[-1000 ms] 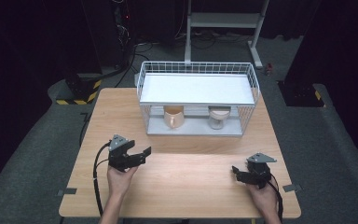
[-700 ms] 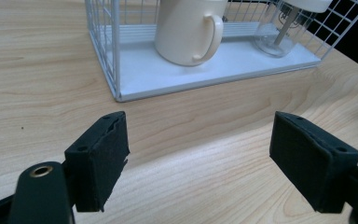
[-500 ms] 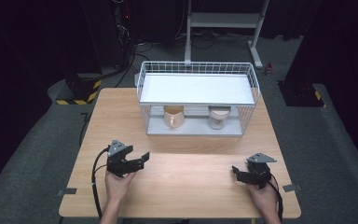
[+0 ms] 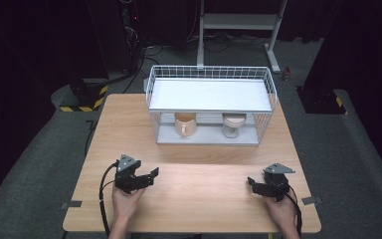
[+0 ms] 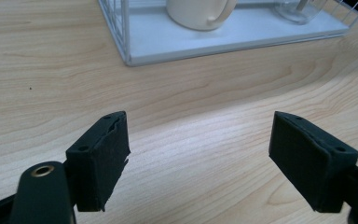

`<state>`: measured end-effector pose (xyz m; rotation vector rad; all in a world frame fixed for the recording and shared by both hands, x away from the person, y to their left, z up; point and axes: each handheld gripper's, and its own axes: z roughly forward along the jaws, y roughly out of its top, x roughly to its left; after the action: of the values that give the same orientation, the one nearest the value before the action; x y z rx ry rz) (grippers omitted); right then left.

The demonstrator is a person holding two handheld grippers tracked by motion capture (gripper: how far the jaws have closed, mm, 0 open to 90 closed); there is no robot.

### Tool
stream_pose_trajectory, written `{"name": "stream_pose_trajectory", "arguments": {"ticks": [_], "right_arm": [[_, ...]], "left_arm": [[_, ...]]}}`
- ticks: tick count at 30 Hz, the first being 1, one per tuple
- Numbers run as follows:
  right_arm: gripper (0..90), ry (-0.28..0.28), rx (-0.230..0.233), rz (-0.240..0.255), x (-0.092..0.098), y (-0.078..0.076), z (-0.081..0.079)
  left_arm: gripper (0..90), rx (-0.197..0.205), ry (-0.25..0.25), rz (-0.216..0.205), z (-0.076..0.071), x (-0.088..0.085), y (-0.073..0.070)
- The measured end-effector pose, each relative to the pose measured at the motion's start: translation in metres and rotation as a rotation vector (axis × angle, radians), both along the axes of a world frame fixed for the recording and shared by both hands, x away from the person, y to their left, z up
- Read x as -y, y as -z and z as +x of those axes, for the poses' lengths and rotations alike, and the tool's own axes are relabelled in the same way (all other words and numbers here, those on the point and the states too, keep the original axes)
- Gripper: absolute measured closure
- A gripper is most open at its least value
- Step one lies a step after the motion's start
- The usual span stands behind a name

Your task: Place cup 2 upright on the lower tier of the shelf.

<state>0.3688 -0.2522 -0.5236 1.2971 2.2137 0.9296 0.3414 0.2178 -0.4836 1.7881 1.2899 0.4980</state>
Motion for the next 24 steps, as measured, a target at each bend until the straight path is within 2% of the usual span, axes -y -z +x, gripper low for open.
{"name": "stream_pose_trajectory", "arguments": {"ticks": [14, 24], "right_arm": [[25.5, 0.0, 0.0, 0.0, 0.0, 0.0, 0.0], [25.5, 0.0, 0.0, 0.0, 0.0, 0.0, 0.0]], "left_arm": [[21.1, -0.044, -0.037, 0.071, 0.006, -0.003, 0.017], [21.3, -0.057, -0.07, 0.122, 0.011, -0.005, 0.028]]}}
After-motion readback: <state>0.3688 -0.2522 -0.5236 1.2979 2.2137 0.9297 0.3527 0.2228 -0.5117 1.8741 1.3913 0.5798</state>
